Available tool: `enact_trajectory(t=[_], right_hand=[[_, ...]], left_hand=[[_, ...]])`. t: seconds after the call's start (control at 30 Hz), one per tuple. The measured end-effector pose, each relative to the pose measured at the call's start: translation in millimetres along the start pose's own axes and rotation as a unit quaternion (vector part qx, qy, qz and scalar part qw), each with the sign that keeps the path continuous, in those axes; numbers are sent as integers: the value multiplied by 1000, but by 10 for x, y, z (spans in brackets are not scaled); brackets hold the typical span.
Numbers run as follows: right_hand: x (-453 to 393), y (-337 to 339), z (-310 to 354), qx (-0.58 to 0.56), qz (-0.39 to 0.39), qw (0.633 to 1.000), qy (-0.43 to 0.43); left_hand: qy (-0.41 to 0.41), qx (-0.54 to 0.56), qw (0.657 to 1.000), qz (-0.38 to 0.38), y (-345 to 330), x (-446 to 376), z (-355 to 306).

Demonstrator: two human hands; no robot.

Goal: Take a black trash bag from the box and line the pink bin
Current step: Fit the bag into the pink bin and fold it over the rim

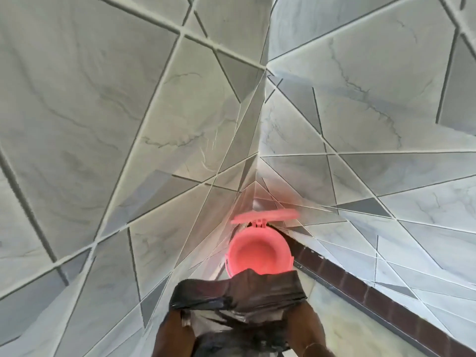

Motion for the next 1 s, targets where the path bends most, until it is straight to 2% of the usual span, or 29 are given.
enact_trajectory(t=[0.07, 0.13, 0.37, 0.5, 0.73, 0.9, 1.0], right_hand=[[-189, -3, 50, -30, -18, 999, 13], [-245, 40, 157, -13, -17, 1000, 17], [-1166, -101, 235, -33, -33, 999, -11], [-1615, -192, 264, -30, -26, 999, -12], [-2209, -231, 336, -16, -8, 1000, 22], [-2414, -19, 328, -110, -105, 988, 33], [-2448, -86, 321, -132, -112, 984, 43]], left_hand=[[1, -4, 1000, -13, -156, -208, -96], [-7, -3, 1000, -19, -190, -253, -248], [-67, -6, 998, 6, -698, -740, -952], [-61, -56, 996, 21, -981, -1017, -1211], [-34, -57, 998, 9, -1288, -1524, -1466], [-90, -37, 995, -29, -1417, -1783, -1652], [-99, -43, 993, -46, -1488, -1884, -1606]])
Point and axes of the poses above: each hand's wrist, its own x-axis away from the middle knuckle, its own y-axis out of the back of the hand, z = x × y, the point moved 10 cm from there along -x, towards the middle knuckle
